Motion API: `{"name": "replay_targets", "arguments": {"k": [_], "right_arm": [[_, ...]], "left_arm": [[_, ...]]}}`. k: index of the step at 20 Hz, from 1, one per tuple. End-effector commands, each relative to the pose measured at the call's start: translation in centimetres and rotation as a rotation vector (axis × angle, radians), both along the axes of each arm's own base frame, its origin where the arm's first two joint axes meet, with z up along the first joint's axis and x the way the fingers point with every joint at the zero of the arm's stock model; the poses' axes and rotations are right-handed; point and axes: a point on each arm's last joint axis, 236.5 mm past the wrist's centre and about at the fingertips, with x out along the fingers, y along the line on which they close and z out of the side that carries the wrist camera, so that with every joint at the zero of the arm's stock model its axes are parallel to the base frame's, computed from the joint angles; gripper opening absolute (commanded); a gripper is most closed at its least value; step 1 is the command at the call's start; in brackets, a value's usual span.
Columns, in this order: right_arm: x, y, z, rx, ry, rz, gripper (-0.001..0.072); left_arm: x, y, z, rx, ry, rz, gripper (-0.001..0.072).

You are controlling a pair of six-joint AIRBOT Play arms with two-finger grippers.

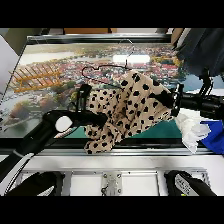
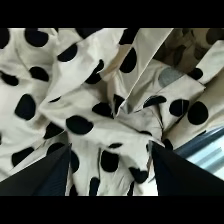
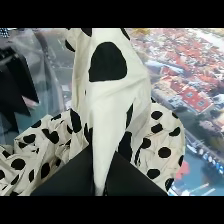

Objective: Fold the clothes and pants, and hang the long-sleeved shirts on hangers.

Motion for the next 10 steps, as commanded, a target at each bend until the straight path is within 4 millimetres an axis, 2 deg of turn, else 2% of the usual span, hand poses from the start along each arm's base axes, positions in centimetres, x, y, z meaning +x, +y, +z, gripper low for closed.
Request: {"name": "replay_targets", "arguments": {"k": [1, 5, 10], "right_arm": [[0.4, -0.1, 0.3, 0.009, -0.008, -0.019, 0.0003], [0.4, -0.2, 0.3, 0.009, -0.008, -0.019, 0.0003], [0.4, -0.2, 0.3, 0.009, -0.008, -0.019, 0.0004]], "left_arm": [[1.4, -3.0, -2.0, 0.048, 0.004, -0.009, 0.0519], [2.1, -5.3, -4.3, 0.080, 0.042, -0.043, 0.0519], [2.2, -5.4, -6.3, 0.108, 0.077, -0.043, 0.0518]]}}
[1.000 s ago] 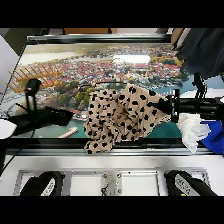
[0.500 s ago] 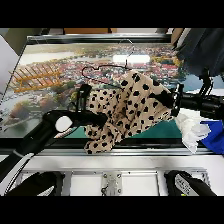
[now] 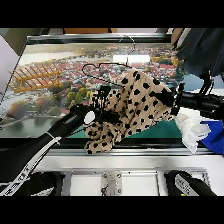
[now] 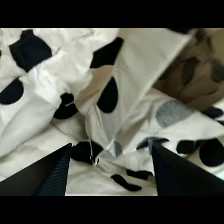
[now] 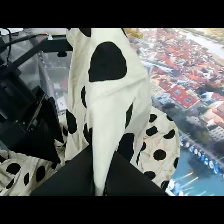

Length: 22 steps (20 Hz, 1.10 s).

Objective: Fold the clothes and pants, and hang the long-sleeved shirts on hangers.

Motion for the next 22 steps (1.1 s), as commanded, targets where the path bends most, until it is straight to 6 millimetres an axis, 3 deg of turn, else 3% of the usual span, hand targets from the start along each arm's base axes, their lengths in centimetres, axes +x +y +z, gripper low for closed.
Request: {"name": "replay_targets", "arguments": {"k": [1, 6, 7, 9, 10, 13, 17, 22], "right_arm": [[0.0, 0.0, 0.1, 0.001, -0.001, -0.001, 0.0004], [0.0, 0.0, 0.1, 0.001, -0.002, -0.001, 0.0003], [0.0, 0.0, 0.1, 0.001, -0.002, -0.001, 0.0004], [0.0, 0.0, 0.1, 0.001, -0.002, -0.001, 0.0004], [0.0, 0.0, 0.1, 0.001, -0.001, -0.001, 0.0003], [0.0, 0.0, 0.2, 0.014, 0.024, -0.008, 0.0003], [-0.7, 0.2, 1.2, 0.020, 0.022, -0.015, 0.0002], [-2.1, 0.7, 3.2, 0.056, 0.065, -0.035, 0.0001]], "left_arm": [[0.2, -0.3, -1.2, 0.019, 0.015, -0.003, 0.0517], [0.3, -0.3, -2.7, 0.012, 0.067, 0.068, 0.0487], [0.2, -0.3, -3.2, 0.010, 0.088, 0.092, 0.0443], [0.3, 0.0, -3.5, 0.008, 0.107, 0.119, 0.0049], [0.6, 0.1, -3.1, 0.000, 0.099, 0.128, 0.0012], [2.3, 2.3, -0.5, -0.031, 0.070, 0.185, 0.0011], [4.4, 7.1, 3.8, -0.068, 0.024, 0.288, 0.0011], [5.6, 11.8, 7.1, -0.090, -0.021, 0.378, 0.0011]]}}
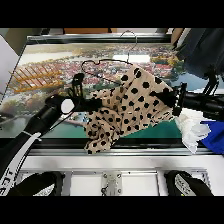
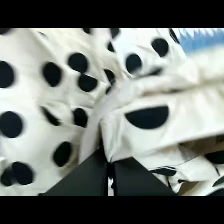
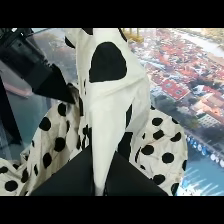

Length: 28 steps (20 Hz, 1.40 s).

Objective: Fold the clothes and pants, and hang the long-sleeved shirts on hangers.

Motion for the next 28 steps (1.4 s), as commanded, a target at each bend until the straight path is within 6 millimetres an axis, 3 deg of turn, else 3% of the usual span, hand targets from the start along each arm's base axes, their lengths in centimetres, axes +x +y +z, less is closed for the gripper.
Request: {"name": "replay_targets", "arguments": {"k": [1, 5, 9, 12, 15, 20, 25, 28], "right_arm": [[-1.1, 0.4, 1.3, 0.032, 0.044, -0.007, 0.0000], [-2.8, 1.1, 1.4, 0.053, 0.116, 0.040, 0.0000], [-3.8, 1.1, -0.4, -0.006, 0.185, 0.061, 0.0000], [-4.3, 0.5, -2.3, -0.079, 0.246, 0.053, 0.0001], [-4.4, 0.3, -2.9, -0.102, 0.257, 0.048, 0.0001], [-4.3, 0.3, -2.7, -0.093, 0.252, 0.045, 0.0001], [-2.4, 0.0, -0.2, -0.046, 0.153, -0.052, 0.0000], [-2.9, 0.4, 1.1, -0.023, 0.112, -0.037, 0.0000]], "left_arm": [[0.7, 3.1, 2.2, -0.017, -0.027, 0.067, 0.0012], [1.4, 4.9, 2.2, -0.008, -0.029, 0.101, 0.0012], [1.9, 6.1, 2.3, -0.001, -0.037, 0.121, 0.0012], [2.8, 5.9, 4.0, 0.004, -0.086, 0.097, 0.0011], [3.9, 6.7, 5.5, 0.013, -0.102, 0.105, 0.0012], [4.2, 7.8, 5.3, 0.054, -0.045, 0.078, 0.0012], [3.0, 5.6, 3.2, 0.072, 0.018, -0.004, 0.0012], [3.1, 5.3, 2.4, 0.075, 0.033, -0.008, 0.0012]]}}
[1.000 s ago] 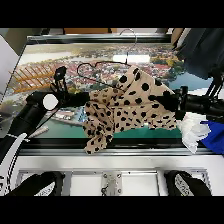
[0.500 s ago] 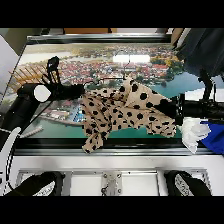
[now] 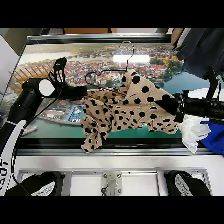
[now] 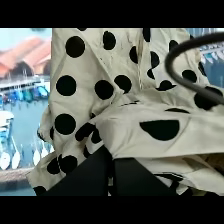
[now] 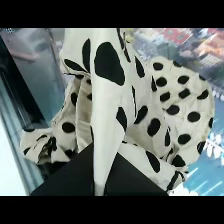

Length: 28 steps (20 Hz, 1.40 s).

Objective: Fold the clothes and pants, and hang the long-sleeved shirts on hangers.

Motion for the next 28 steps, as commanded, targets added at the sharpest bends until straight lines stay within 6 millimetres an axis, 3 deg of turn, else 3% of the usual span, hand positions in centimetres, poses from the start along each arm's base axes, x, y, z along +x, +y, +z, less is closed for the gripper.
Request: {"name": "replay_targets", "arguments": {"k": [1, 5, 9, 15, 19, 28], "right_arm": [[-0.4, 0.4, 1.5, 0.024, -0.050, 0.006, 0.0000], [-2.2, 1.1, 1.1, 0.018, -0.018, 0.083, -0.0001], [-2.8, 0.7, -0.8, -0.045, 0.044, 0.090, -0.0001], [-2.0, 0.0, -1.6, -0.077, 0.061, 0.043, 0.0000], [-0.8, -0.7, -1.6, -0.083, 0.052, -0.016, 0.0000], [-1.2, -1.1, -2.9, -0.139, 0.074, -0.007, 0.0000]], "left_arm": [[-0.1, -0.3, -0.9, 0.005, 0.026, -0.013, 0.0012], [0.9, 0.9, -0.7, -0.014, 0.011, 0.030, 0.0012], [1.1, 1.2, -0.7, -0.012, 0.007, 0.034, 0.0012], [1.0, 1.2, -0.3, -0.013, 0.000, 0.033, 0.0012], [1.0, 1.6, 2.9, -0.018, -0.096, 0.030, 0.0012], [-0.7, 2.0, 10.7, -0.066, -0.294, 0.034, 0.0012]]}}
